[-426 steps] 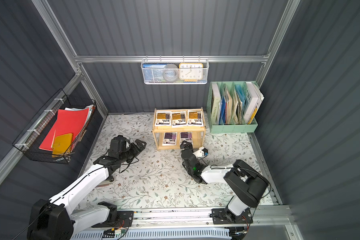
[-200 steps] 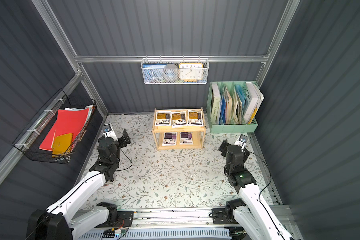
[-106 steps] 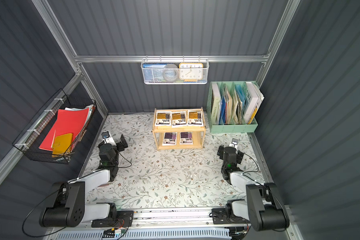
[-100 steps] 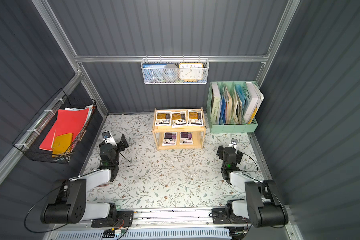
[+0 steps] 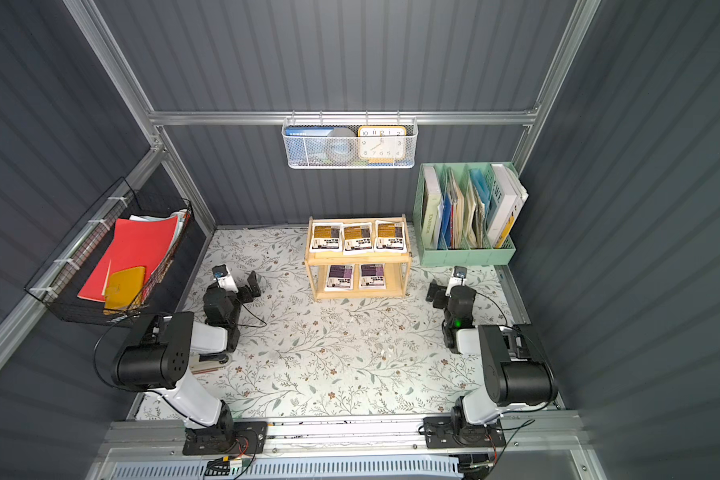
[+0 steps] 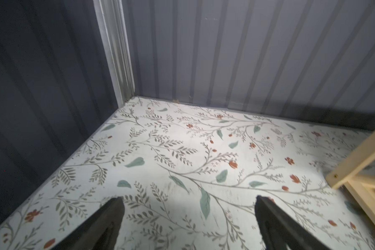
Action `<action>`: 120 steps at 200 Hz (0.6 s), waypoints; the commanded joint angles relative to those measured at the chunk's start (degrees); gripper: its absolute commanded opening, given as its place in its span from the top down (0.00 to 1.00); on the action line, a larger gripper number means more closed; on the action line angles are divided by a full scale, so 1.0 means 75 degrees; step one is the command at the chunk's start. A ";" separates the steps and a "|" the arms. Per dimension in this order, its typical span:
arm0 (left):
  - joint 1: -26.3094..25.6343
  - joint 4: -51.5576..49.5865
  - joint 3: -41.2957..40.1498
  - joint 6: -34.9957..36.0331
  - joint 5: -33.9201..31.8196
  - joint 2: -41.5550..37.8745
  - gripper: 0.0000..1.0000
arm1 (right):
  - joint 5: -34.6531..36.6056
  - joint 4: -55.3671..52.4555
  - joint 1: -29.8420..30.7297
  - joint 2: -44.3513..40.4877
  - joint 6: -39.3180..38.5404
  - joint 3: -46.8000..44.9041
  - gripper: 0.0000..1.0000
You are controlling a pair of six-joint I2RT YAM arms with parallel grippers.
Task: Place the bagged coffee beans on the shelf by color
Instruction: Reset both arms
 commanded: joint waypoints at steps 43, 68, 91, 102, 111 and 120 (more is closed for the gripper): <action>0.0033 -0.0098 0.0170 -0.0314 0.0082 -0.0052 0.00 | -0.0399 -0.0227 -0.0058 0.0022 0.0093 -0.0054 0.01; 0.0033 -0.0072 0.0159 -0.0315 0.0048 -0.0032 0.00 | -0.0114 0.0600 -0.0058 0.0211 0.0221 -0.0308 0.01; 0.0033 -0.0054 0.0158 -0.0315 0.0014 -0.0032 0.00 | -0.0127 0.0453 -0.0058 0.0155 0.0191 -0.0286 0.01; 0.0033 -0.0050 0.0158 -0.0315 -0.0006 -0.0032 0.00 | -0.0126 0.0486 -0.0056 0.0167 0.0188 -0.0296 0.01; 0.0033 -0.0056 0.0161 -0.0315 -0.0011 -0.0035 0.00 | -0.0132 0.0468 -0.0051 0.0166 0.0186 -0.0287 0.01; 0.0033 -0.0053 0.0155 -0.0315 -0.0011 -0.0035 0.00 | -0.0134 0.0474 -0.0053 0.0166 0.0188 -0.0287 0.01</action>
